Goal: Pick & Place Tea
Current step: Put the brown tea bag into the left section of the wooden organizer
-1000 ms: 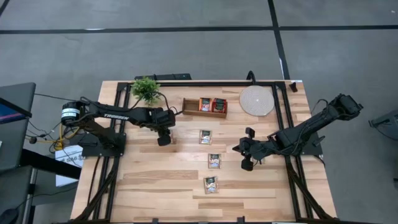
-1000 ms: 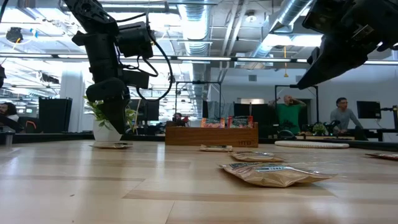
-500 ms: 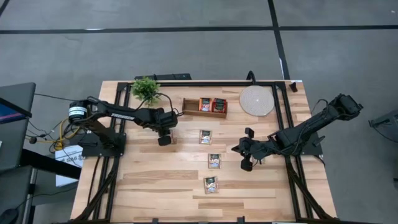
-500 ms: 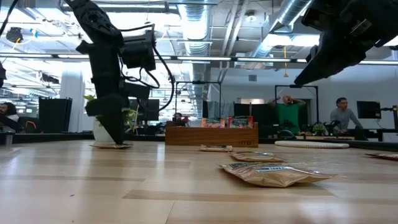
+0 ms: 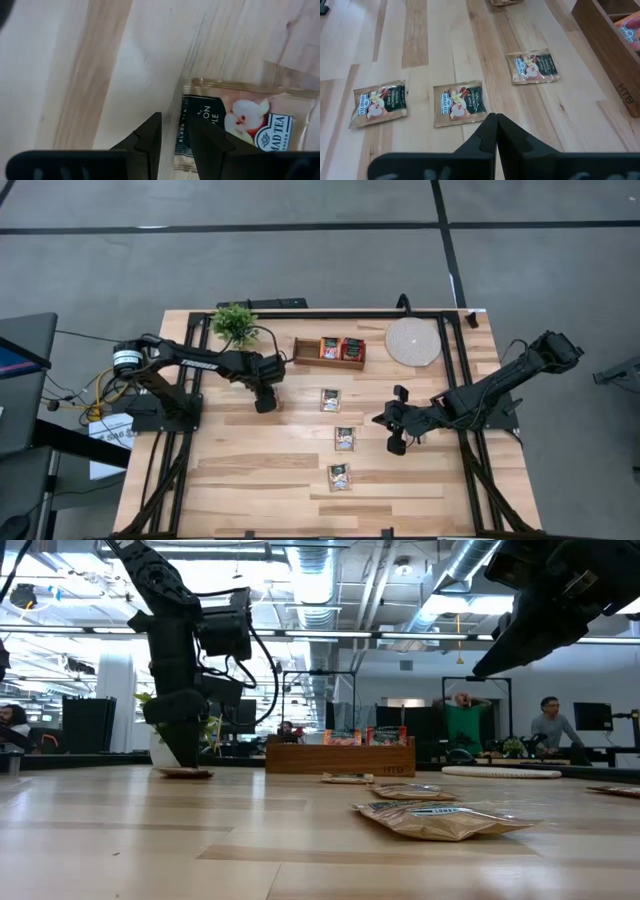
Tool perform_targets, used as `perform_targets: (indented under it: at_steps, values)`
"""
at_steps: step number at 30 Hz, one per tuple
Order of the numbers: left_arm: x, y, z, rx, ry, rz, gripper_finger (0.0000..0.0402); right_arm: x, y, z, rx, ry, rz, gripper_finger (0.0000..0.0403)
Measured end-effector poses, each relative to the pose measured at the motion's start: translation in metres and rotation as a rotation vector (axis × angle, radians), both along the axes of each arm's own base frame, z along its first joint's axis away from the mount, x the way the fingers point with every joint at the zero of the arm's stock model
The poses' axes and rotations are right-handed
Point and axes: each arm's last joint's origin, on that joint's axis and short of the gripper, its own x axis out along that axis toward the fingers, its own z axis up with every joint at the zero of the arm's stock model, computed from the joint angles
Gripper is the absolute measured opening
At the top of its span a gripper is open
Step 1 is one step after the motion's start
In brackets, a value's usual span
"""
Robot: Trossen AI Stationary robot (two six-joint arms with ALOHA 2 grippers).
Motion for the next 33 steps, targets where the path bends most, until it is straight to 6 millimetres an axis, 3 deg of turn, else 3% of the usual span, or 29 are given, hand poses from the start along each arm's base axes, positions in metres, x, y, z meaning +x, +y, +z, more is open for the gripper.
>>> perform_targets:
  at_steps: [5,13,18,33]
  values:
    - [0.001,-0.001,-0.004,-0.035,0.017,-0.006,0.0078,0.0,0.0,0.0,0.002,-0.003,0.0,0.0003]
    - [0.001,0.0,-0.005,-0.026,0.02,-0.011,0.0006,0.0,0.0,0.0,0.002,-0.003,0.0,0.0003]
    - [0.002,0.0,-0.003,-0.017,0.011,-0.018,0.0001,0.0,0.0,0.0,0.002,-0.003,0.0,0.0003]
    - [0.018,-0.001,0.049,0.062,-0.089,-0.062,0.0,0.0,0.0,0.001,0.001,-0.006,0.001,0.0003]
